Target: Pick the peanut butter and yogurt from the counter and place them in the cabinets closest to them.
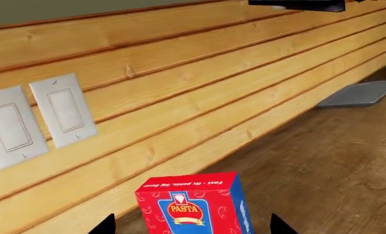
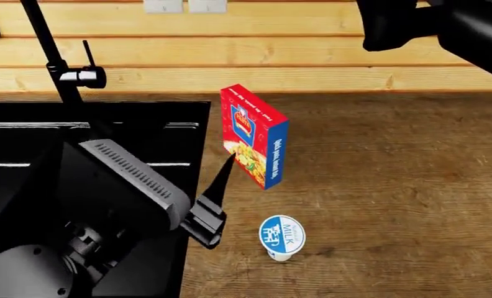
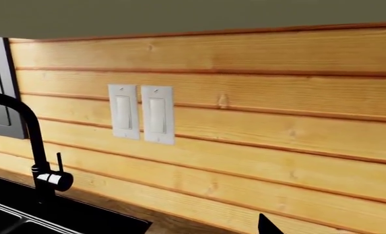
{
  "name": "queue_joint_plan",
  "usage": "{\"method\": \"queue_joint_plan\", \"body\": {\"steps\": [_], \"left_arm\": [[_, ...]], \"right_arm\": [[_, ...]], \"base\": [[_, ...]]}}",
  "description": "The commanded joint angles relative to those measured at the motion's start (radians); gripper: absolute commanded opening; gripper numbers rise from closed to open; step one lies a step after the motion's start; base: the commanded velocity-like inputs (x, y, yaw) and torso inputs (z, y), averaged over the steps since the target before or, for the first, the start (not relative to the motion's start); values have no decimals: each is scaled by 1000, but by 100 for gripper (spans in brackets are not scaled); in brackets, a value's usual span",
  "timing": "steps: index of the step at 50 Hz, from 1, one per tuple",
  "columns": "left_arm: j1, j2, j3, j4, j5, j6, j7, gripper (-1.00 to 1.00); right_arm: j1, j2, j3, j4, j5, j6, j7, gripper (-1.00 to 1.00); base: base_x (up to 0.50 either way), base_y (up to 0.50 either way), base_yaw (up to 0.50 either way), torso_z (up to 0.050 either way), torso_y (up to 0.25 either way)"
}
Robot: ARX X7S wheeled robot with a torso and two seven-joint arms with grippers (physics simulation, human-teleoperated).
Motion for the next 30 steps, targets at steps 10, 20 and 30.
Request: {"method": "queue_joint_plan", "body": {"steps": [10, 20, 30], "left_arm": [[-33, -69, 117, -39, -59, 27, 253, 100], [-76, -66, 201, -38, -63, -25, 299, 100], [-129, -19, 292, -58, -43, -83, 302, 100]], "right_arm": [[-3, 19, -25, 0, -1, -40, -3, 100], [-8, 21, -42, 2, -10, -60, -12, 100], [-11, 18, -49, 3, -4, -69, -6, 100]], "base": [[0, 0, 0, 0, 0], [0, 0, 0, 0, 0], [0, 0, 0, 0, 0]]}}
